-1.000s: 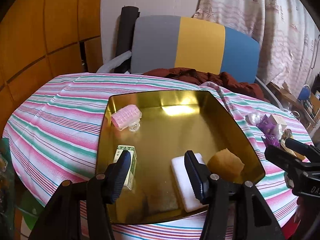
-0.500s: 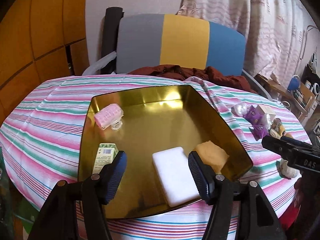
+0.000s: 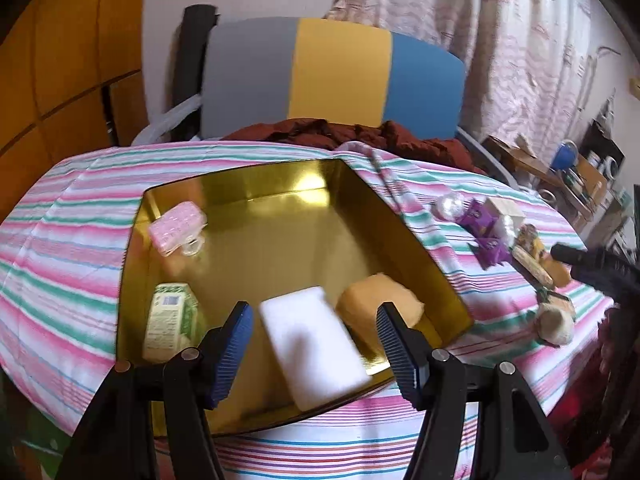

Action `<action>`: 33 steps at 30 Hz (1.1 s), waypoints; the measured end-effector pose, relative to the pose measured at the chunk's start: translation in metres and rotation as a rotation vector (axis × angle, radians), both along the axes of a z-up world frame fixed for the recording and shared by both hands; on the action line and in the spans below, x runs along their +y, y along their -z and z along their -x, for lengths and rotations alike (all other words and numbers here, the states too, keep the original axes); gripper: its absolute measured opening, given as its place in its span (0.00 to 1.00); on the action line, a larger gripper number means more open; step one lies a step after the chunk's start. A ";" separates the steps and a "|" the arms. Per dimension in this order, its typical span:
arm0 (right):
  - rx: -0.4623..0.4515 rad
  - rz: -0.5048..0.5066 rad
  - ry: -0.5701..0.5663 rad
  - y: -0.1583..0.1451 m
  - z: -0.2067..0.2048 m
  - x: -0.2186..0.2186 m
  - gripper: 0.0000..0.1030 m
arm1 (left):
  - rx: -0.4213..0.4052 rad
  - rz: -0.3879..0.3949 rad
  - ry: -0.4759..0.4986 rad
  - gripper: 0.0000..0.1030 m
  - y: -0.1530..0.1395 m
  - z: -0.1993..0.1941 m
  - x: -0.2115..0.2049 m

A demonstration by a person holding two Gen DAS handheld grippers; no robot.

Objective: Organize objects
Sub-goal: 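Grasp the beige knitted sock with the left tool while the right tool returns to the pile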

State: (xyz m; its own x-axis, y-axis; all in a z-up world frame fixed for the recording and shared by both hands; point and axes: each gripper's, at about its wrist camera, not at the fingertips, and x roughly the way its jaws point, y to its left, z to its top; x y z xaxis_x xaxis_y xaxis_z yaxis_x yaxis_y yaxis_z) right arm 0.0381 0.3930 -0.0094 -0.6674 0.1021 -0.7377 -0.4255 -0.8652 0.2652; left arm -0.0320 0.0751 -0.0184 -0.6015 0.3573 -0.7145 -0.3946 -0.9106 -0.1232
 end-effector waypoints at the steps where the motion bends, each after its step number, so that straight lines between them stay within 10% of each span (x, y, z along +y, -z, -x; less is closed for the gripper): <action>1: 0.005 0.006 0.029 -0.003 -0.006 0.012 1.00 | 0.001 -0.003 0.022 0.63 -0.001 -0.002 0.005; 13: 0.081 0.199 0.355 0.006 -0.073 0.119 1.00 | -0.011 -0.008 0.412 0.76 -0.011 -0.030 0.112; 33: 0.330 0.421 0.393 0.021 -0.103 0.142 1.00 | -0.276 -0.048 0.754 0.94 0.044 -0.047 0.284</action>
